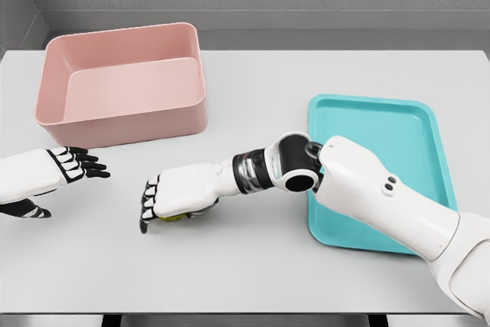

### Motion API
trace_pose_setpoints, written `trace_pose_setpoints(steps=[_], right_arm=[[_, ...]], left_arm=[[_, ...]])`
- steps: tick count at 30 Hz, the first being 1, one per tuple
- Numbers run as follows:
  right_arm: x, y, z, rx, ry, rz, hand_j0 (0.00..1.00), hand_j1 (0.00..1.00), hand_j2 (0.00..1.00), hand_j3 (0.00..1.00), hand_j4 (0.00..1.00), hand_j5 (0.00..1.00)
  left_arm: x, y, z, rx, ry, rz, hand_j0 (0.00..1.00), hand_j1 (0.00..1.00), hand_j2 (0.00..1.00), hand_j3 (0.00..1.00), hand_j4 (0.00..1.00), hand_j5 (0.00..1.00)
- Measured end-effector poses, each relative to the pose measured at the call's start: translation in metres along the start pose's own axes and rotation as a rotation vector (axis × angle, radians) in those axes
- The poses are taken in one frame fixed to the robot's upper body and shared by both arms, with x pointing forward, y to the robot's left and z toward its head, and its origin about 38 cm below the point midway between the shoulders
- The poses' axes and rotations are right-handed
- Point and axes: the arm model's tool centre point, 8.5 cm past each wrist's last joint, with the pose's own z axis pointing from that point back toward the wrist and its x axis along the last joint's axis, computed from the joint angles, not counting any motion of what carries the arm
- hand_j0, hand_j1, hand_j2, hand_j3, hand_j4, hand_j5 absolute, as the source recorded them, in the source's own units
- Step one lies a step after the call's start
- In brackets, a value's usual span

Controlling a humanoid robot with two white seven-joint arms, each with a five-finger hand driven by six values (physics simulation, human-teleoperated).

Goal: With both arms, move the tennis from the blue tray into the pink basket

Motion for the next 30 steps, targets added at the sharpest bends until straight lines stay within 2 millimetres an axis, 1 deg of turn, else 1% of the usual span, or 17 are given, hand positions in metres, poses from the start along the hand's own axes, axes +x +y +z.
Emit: trace_pose_setpoints(steps=[2,20,22,27,30], right_arm=[[0.000,0.000,0.000,-0.001,0.000,-0.001,0.99,0.99,0.99,0.99,0.99,0.99],[-0.002,-0.006,0.005,-0.001,0.008,0.013,1.00,1.00,1.00,1.00,1.00,1.00],[-0.003,-0.009,0.008,-0.010,0.015,0.018,1.00,1.00,1.00,1.00,1.00,1.00],[-0.007,-0.021,0.027,-0.042,0.046,0.043,1.00,1.00,1.00,1.00,1.00,1.00],[-0.007,-0.024,0.035,-0.050,0.056,0.056,1.00,1.00,1.00,1.00,1.00,1.00]], left_arm=[[0.000,0.000,0.000,0.000,-0.001,0.000,1.00,1.00,1.00,1.00,1.00,1.00],[0.000,0.000,-0.001,0.001,-0.002,0.000,1.00,1.00,1.00,1.00,1.00,1.00],[0.001,0.000,-0.001,0.002,-0.002,0.001,1.00,1.00,1.00,1.00,1.00,1.00],[0.001,-0.001,-0.001,0.002,-0.002,0.001,1.00,1.00,1.00,1.00,1.00,1.00],[0.001,-0.001,-0.001,0.003,-0.002,0.002,1.00,1.00,1.00,1.00,1.00,1.00]])
